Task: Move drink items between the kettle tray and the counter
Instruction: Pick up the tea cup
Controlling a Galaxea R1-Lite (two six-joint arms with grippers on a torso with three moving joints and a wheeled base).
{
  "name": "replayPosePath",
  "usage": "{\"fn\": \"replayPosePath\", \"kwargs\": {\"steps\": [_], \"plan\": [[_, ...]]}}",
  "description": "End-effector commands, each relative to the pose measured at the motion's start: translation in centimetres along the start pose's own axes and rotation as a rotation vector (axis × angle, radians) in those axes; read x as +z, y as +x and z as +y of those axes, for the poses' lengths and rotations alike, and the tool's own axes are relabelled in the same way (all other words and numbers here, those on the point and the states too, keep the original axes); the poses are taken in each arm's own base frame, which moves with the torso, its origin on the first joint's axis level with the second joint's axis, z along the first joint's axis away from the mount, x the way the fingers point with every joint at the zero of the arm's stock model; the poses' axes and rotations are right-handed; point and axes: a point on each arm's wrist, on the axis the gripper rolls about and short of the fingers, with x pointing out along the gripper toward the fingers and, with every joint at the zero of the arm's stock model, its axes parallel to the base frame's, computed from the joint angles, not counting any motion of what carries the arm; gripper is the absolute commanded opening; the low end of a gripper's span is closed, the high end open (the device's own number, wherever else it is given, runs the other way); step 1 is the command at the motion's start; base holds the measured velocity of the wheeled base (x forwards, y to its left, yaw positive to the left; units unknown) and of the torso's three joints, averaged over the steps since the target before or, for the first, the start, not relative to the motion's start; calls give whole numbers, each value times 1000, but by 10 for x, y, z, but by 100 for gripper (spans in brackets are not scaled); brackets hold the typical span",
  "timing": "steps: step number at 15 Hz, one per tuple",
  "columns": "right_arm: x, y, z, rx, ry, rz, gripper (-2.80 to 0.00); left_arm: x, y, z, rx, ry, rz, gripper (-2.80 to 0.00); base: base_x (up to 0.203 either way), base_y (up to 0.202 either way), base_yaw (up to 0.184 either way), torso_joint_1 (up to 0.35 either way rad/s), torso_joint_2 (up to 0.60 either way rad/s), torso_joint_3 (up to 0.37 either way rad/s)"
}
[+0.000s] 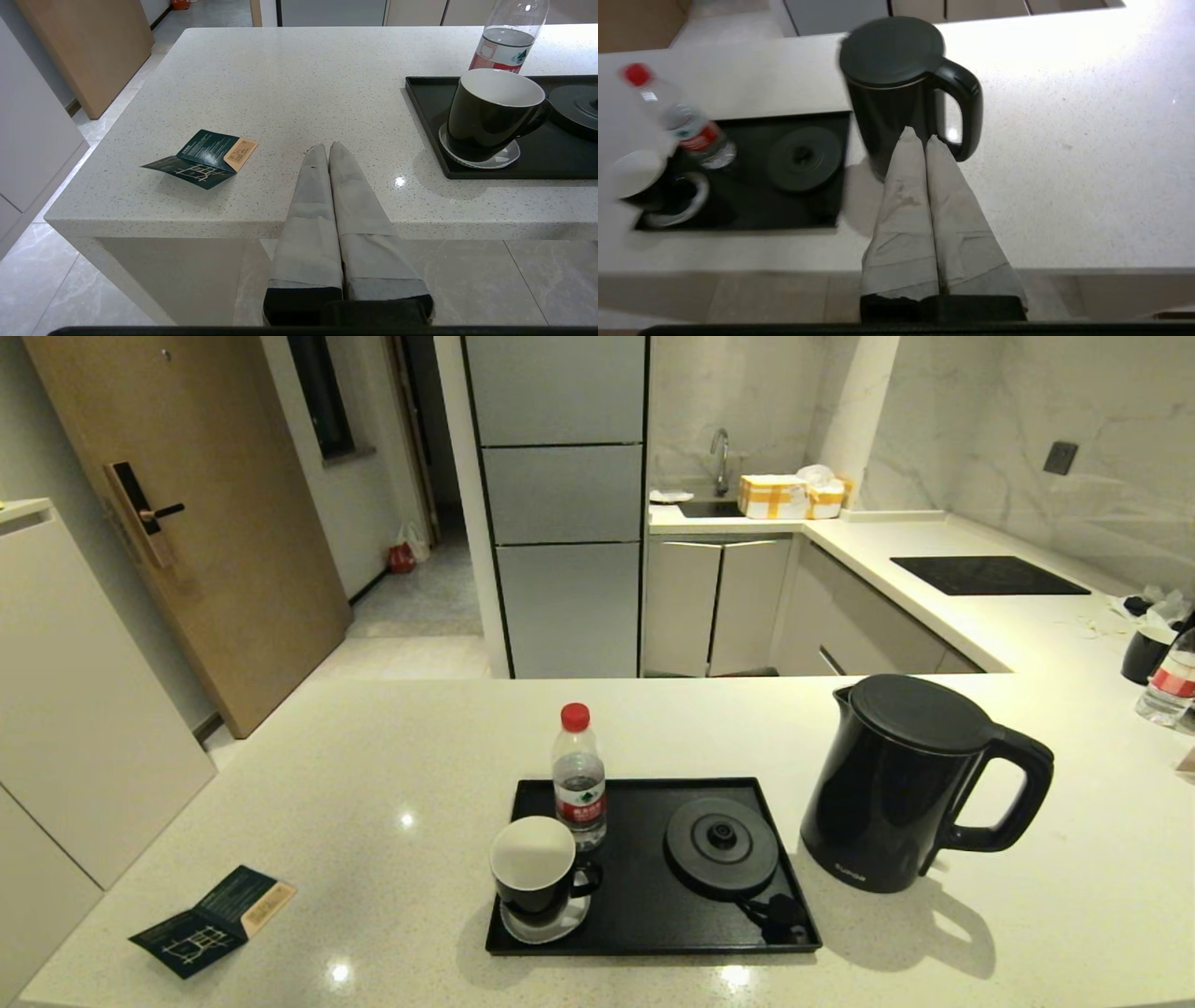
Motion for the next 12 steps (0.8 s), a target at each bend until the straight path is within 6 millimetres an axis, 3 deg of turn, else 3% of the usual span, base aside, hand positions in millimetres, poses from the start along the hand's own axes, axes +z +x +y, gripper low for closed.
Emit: {"fn": "replayPosePath", "kwargs": {"steps": [1,3,5,8,10,12], "plan": [[-6,-67,15,7,-22,-94,-280,0,0,0,0,0,0,-280,0,0,0,0,0,0],[-18,-115,23,33,-40,-133,-280,0,0,0,-1,0,0,-280,0,0,0,0,0,0],[-27,-143,23,77,-51,-122,-280,0,0,0,0,0,0,-280,0,0,0,0,0,0],[-27,-161,22,105,-53,-125,-280,0,0,0,-1,1,0,-280,0,0,0,0,0,0],[-30,-166,11,178,-73,-129,-280,0,0,0,-1,0,0,-280,0,0,0,0,0,0],[-59,-165,7,191,-89,-159,-280,0,0,0,0,1,0,-280,0,0,0,0,0,0]]}}
